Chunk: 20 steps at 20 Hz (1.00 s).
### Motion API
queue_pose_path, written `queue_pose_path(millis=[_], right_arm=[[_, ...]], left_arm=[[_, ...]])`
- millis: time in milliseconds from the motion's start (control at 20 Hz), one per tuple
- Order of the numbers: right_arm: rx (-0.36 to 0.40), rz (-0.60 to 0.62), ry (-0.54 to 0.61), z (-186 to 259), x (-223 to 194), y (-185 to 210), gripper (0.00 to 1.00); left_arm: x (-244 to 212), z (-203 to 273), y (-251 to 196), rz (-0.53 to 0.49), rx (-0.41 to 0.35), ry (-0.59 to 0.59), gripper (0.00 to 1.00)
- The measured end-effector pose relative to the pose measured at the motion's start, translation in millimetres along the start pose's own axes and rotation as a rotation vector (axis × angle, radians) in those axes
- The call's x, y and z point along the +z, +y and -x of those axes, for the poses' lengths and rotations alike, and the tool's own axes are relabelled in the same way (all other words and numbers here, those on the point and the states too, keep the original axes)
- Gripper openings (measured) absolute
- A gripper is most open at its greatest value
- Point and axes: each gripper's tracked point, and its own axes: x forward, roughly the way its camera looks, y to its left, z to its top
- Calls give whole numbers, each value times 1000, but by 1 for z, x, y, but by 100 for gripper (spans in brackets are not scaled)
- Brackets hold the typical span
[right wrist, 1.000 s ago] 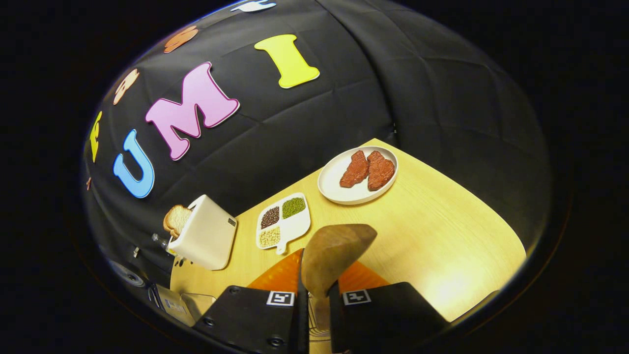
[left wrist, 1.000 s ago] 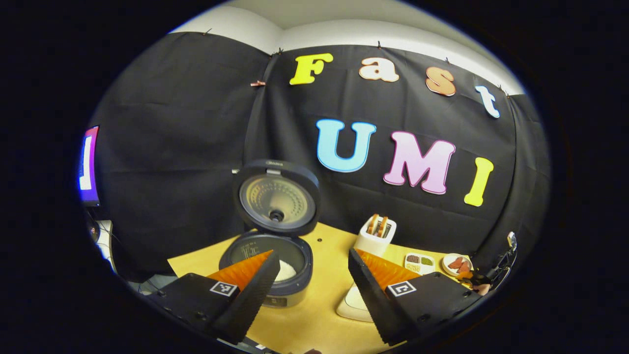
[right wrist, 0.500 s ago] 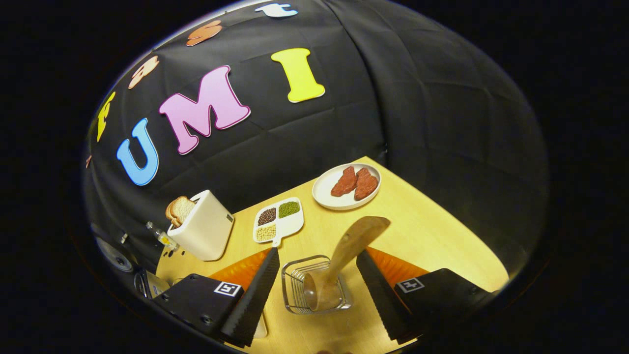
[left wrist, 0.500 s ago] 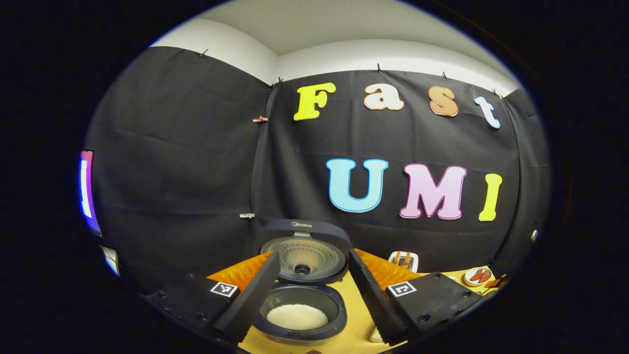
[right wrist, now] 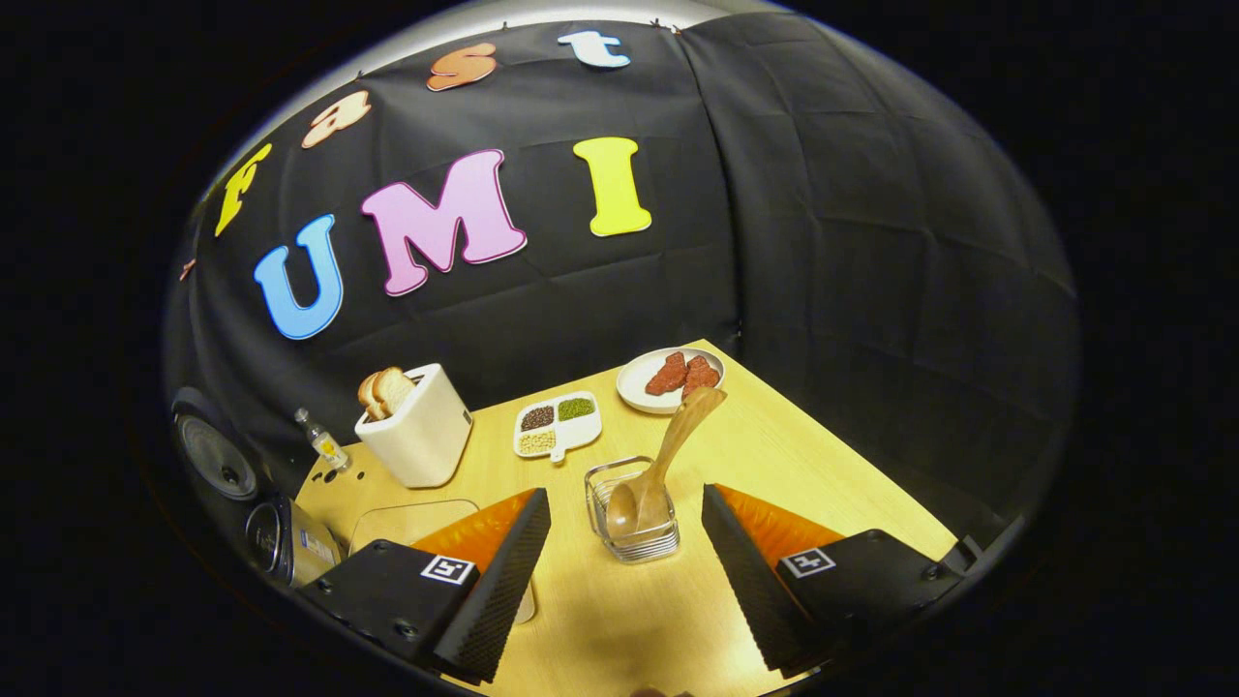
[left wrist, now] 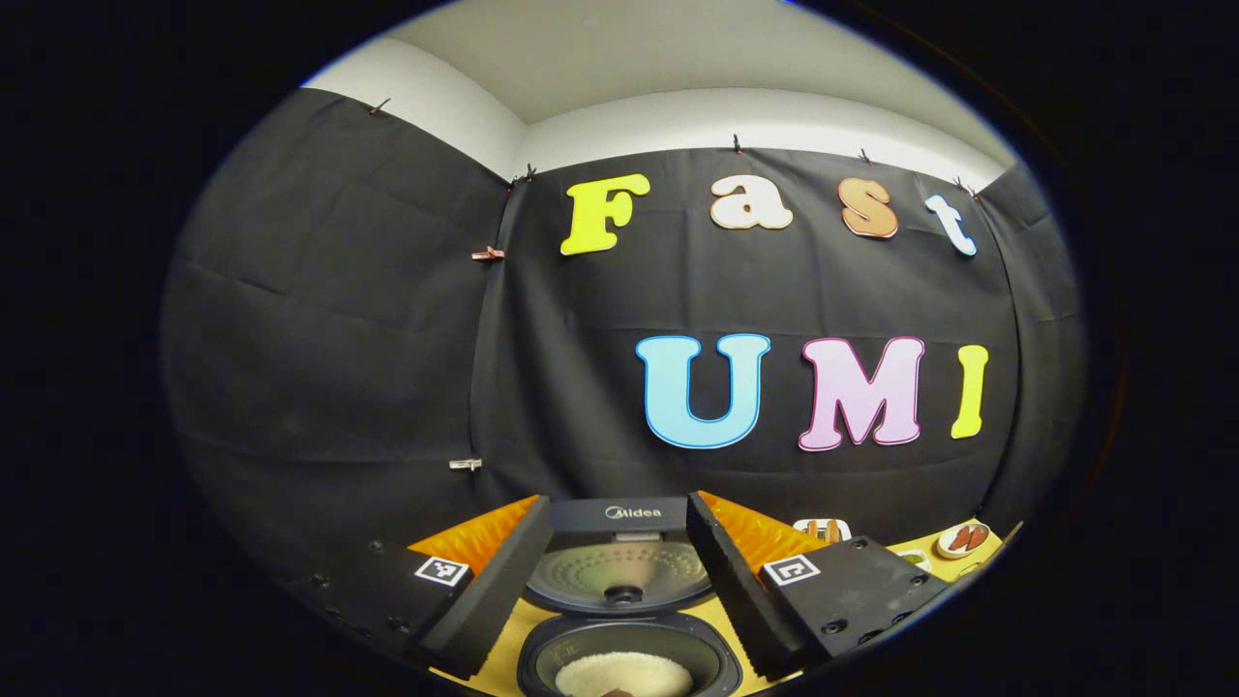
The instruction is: Close the left gripper, press the button to open the rice cooker; take a wooden spoon from the chopstick holder with the right hand, scoop a spoonful of rice and pour it into the rice cooker, then put the wooden spoon back into the chopstick holder.
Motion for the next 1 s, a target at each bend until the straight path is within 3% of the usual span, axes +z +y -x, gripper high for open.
queue_pose_path(millis=[250, 500, 550, 650, 1000], right_arm=[[81, 27, 6, 35, -15, 57, 99], [126, 123, -18, 61, -20, 81, 98], [131, 124, -11, 63, -23, 85, 99], [132, 121, -3, 62, -26, 87, 99], [175, 136, 16, 57, -40, 102, 99]], left_arm=[[-1, -50, -14, -54, -66, -35, 92], [-20, -79, -14, -82, -90, 9, 94], [-26, -80, -13, -73, -87, 28, 92], [-24, -78, -14, -67, -85, 33, 98], [-38, -46, -17, -63, -78, 148, 99]])
